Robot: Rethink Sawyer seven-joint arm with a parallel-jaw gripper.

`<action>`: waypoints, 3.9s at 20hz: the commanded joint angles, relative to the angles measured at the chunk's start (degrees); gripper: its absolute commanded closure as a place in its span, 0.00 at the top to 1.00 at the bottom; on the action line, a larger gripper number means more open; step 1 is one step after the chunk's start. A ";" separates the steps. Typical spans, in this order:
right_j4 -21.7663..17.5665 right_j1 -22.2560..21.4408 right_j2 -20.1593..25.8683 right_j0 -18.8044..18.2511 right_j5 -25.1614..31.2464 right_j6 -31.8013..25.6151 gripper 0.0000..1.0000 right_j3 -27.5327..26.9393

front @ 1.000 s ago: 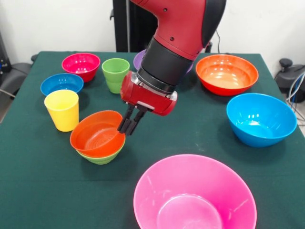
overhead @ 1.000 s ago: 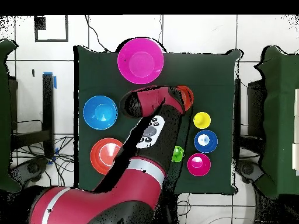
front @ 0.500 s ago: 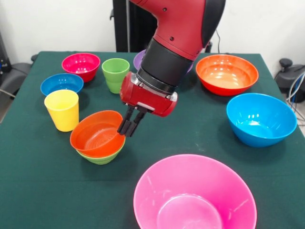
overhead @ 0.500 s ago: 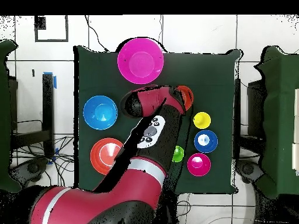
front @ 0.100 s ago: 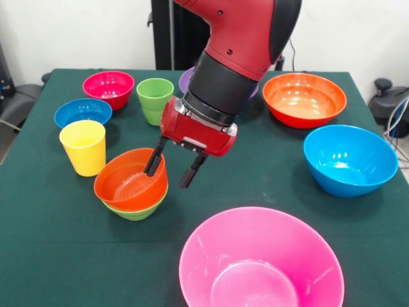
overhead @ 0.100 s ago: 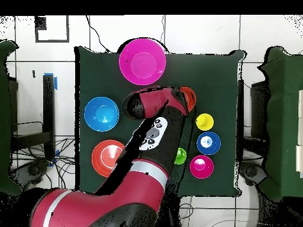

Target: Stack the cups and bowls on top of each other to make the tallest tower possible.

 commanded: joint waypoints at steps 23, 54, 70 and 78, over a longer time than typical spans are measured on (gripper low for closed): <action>-3.91 2.83 6.92 -1.14 -1.99 0.67 1.00 4.13; -4.69 3.89 6.45 -2.10 -6.59 0.59 1.00 4.27; -6.64 2.72 8.06 -3.64 -5.31 -0.38 1.00 6.18; -5.45 1.81 10.68 -4.90 -4.47 -0.16 1.00 6.77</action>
